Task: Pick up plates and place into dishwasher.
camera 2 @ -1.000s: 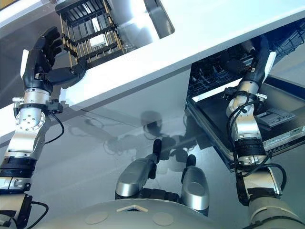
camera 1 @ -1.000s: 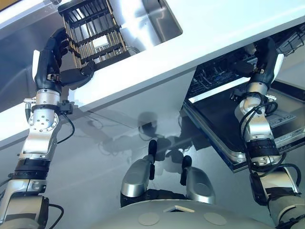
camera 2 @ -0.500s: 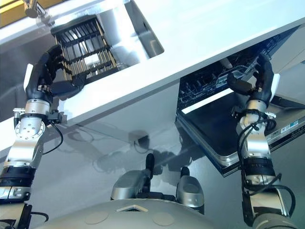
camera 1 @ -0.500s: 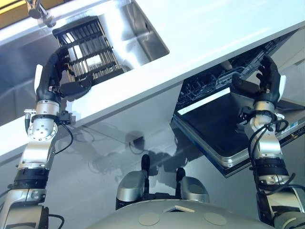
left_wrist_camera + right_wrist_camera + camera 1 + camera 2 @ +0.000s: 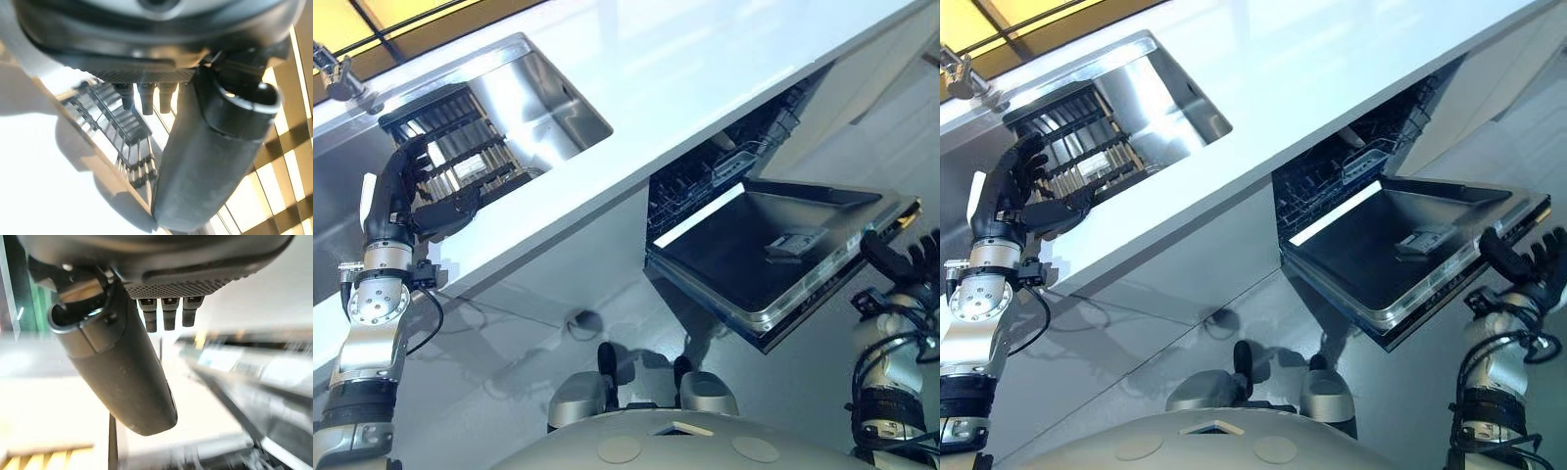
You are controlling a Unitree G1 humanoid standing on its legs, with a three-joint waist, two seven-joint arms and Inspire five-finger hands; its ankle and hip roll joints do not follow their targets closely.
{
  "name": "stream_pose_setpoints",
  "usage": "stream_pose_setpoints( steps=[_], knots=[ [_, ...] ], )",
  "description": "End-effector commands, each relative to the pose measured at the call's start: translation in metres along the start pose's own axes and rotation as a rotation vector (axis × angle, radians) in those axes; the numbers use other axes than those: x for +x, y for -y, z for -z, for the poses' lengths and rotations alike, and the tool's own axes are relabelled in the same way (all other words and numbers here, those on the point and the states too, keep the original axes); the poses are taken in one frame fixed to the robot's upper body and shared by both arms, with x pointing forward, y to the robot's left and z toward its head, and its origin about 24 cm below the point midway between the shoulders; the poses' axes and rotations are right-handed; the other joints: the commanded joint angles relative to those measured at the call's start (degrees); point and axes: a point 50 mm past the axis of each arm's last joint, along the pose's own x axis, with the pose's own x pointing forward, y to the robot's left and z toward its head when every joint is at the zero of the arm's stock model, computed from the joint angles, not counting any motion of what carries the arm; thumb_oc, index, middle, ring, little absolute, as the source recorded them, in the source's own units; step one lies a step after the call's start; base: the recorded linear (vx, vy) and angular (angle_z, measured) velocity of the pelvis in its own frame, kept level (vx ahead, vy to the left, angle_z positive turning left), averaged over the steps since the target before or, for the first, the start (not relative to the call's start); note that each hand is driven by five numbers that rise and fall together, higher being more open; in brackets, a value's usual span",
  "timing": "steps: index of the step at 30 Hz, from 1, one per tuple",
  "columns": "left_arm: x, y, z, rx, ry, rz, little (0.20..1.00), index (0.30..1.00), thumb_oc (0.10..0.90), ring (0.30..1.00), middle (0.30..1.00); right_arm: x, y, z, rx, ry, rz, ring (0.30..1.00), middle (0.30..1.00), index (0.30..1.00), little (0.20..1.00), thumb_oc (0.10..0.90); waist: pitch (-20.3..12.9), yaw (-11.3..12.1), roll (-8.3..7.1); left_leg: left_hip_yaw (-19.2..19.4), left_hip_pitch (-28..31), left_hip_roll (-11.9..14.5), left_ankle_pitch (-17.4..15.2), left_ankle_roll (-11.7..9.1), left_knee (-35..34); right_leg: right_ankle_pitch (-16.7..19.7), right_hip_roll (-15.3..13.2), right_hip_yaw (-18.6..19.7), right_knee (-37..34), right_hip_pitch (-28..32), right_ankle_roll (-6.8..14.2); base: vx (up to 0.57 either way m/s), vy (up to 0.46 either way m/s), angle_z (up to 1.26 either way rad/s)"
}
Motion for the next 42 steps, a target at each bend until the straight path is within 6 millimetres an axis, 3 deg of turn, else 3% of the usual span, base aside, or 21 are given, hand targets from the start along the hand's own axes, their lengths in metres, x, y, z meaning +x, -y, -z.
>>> stream_pose_setpoints(
  steps=[1,6,12,16,19,22,26,34,37,39,40,42],
  knots=[
    [0.013,-0.021,-0.039,-0.049,0.238,-0.113,0.9,0.9,0.8,0.9,0.9,0.006,-0.004,-0.03,0.146,0.16,-0.057,0.9,0.9,0.9,0.9,0.8,-3.43,-0.24,0.86,0.23,0.32,-2.98,-8.83,2.05,3.11,0.5,2.22,-3.56,3.7,-5.56,0.68,-0.04,-0.042,-0.19],
    [0.016,-0.014,-0.041,-0.064,0.243,-0.108,0.9,0.9,0.8,0.9,0.9,0.0,0.004,-0.004,0.238,0.085,-0.088,0.9,0.9,0.9,0.9,0.8,-2.96,-0.58,1.85,-0.35,-0.45,-2.95,-8.48,1.88,3.69,-0.93,2.27,-4.02,5.96,-6.4,-0.1,-0.03,-0.04,-0.11],
    [0.022,-0.005,-0.04,-0.123,0.237,-0.117,0.9,0.9,0.8,0.9,0.9,0.001,0.003,0.025,0.523,-0.119,-0.216,0.9,0.9,0.9,0.9,0.8,-2.14,-0.73,4.65,-1.38,-3.08,-3.38,-7.67,0.75,5.73,-2.62,1.62,-5.03,7.88,-8.15,-1.26,-0.02,0.012,0.04],
    [0.029,0.002,-0.049,-0.186,0.27,-0.135,0.9,0.9,0.8,0.9,0.9,0.011,-0.01,0.021,0.66,-0.18,-0.302,0.9,0.9,0.9,0.9,0.8,0.19,-0.39,6.84,-1.7,-7.45,-3.72,-7.4,-0.35,9.52,-4.29,0.8,-6.49,10.97,-11.29,-2.57,-0.14,0.023,0.14],
    [0.037,0.001,-0.063,-0.219,0.333,-0.159,0.9,0.9,0.8,0.9,0.9,0.017,-0.032,0.012,0.741,-0.185,-0.394,0.9,0.9,0.9,0.9,0.8,3.24,0.03,7.86,-1.84,-12.29,-3.81,-7.88,-0.74,14.21,-5.58,0.24,-7.36,15.04,-15.68,-3.95,-0.25,-0.025,0.16],
    [0.042,-0.004,-0.076,-0.236,0.393,-0.186,0.9,0.9,0.8,0.9,0.9,0.019,-0.047,0.009,0.762,-0.18,-0.436,0.9,0.9,0.9,0.9,0.8,5.49,0.73,8.02,-1.56,-17.23,-3.63,-9.25,-0.57,19.74,-7.32,-0.03,-8.41,20.76,-20.6,-5.47,-0.2,-0.05,0.03],
    [0.047,-0.006,-0.092,-0.233,0.441,-0.194,0.9,0.9,0.8,0.9,0.9,0.018,-0.052,0.011,0.787,-0.185,-0.436,0.9,0.9,0.9,0.9,0.8,7.51,1.45,7.43,-1.67,-22.15,-3.71,-11.76,-0.34,27.12,-10.82,-0.18,-9.23,29.85,-25.4,-7.09,-0.06,-0.049,0.04],
    [0.047,-0.009,-0.096,-0.212,0.435,-0.189,0.9,0.9,0.8,0.9,0.9,0.018,-0.048,0.01,0.763,-0.189,-0.468,0.9,0.9,0.9,0.9,0.8,8.49,1.49,6.48,-1.19,-28.14,-4.35,-15.89,0.76,38.91,-15.37,-1.56,-8.86,42.85,-30.66,-9.12,0.04,0.028,0.07],
    [0.044,-0.012,-0.093,-0.209,0.428,-0.192,0.9,0.9,0.8,0.9,0.9,0.012,-0.058,0.008,0.785,-0.195,-0.618,0.9,0.9,0.9,0.9,0.8,8.8,1.64,6.22,-1.45,-29.23,-4.47,-16.05,0.8,41.58,-15.84,-1.73,-8.5,44.86,-31.19,-9.3,0.07,0.033,0.07],
    [0.04,-0.014,-0.088,-0.209,0.422,-0.199,0.9,0.9,0.8,0.9,0.9,0.002,-0.074,0.003,0.804,-0.198,-0.814,0.9,0.9,0.9,0.9,0.8,9.08,1.72,6.03,-1.77,-29.61,-4.56,-15.75,0.66,42.68,-15.98,-1.75,-8.24,45.59,-31.23,-9.24,0.09,0.055,0.06],
    [0.035,-0.015,-0.082,-0.203,0.418,-0.206,0.9,0.9,0.8,0.9,0.9,-0.013,-0.092,-0.004,0.814,-0.2,-1.018,0.9,0.9,0.9,0.9,0.8,9.4,1.69,5.92,-1.93,-29.86,-4.57,-14.93,0.49,43.13,-15.95,-1.81,-8.09,45.74,-31.15,-9.06,0.09,0.077,-0.08],
    [0.031,-0.018,-0.078,-0.19,0.422,-0.226,0.9,0.9,0.8,0.9,0.9,-0.035,-0.115,-0.015,0.823,-0.203,-1.265,0.9,0.9,0.9,0.9,0.8,9.7,1.62,5.64,-1.92,-30.12,-4.57,-13.85,0.41,43.34,-15.67,-1.93,-7.92,45.63,-31.21,-8.79,0.08,0.078,-0.08]
  ],
)
